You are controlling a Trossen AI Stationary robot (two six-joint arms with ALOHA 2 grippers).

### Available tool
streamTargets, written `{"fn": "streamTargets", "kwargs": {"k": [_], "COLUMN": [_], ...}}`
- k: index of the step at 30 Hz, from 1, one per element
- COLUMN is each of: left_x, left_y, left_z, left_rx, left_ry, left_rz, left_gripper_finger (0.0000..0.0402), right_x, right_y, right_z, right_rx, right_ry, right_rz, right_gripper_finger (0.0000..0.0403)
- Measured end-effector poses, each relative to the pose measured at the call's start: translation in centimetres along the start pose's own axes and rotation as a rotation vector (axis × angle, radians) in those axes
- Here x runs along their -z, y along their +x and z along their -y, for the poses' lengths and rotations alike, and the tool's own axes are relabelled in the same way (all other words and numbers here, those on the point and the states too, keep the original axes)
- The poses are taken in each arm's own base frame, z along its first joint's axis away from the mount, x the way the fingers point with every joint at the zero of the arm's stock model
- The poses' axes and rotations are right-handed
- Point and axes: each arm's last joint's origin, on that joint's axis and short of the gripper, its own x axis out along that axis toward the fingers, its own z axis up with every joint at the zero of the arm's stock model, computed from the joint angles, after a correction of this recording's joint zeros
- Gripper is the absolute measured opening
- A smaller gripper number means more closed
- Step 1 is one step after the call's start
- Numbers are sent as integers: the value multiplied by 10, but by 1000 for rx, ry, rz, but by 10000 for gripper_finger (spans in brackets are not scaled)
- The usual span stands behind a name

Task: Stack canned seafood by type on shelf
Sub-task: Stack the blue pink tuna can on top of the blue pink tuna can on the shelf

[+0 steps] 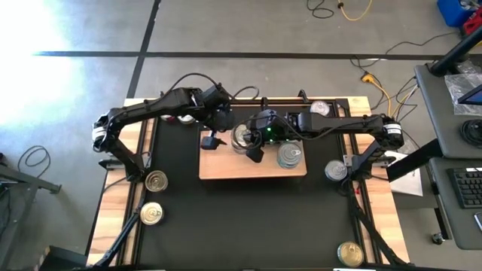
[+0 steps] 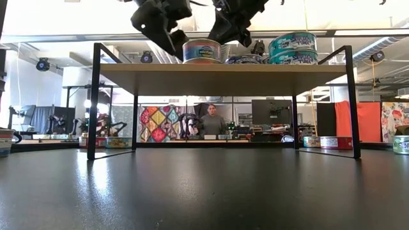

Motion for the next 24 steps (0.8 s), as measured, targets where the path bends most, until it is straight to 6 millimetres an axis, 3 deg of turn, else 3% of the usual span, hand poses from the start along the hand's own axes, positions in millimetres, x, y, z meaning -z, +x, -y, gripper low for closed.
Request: {"fn": "streamTargets", "kwargs": {"k": [6,16,24], "left_x": [0,3,1], "left_y": [-3,13,11], "left_z": [-2,-11,-30], "left_rx": [-27,-62,-263], "left_ry": [-106,-128,-180], "left_rz": [18,80,121], "left_gripper_finger": [399,400,400], "right_x": [-1,-3,-6], "right_y": [0,0,-1], "right_z": [0,-2,-3], "right_rx": [2,2,-11], "right_ry": [11,67,126], "right_rz": [7,33,60], "right_gripper_finger": [13,13,13]}}
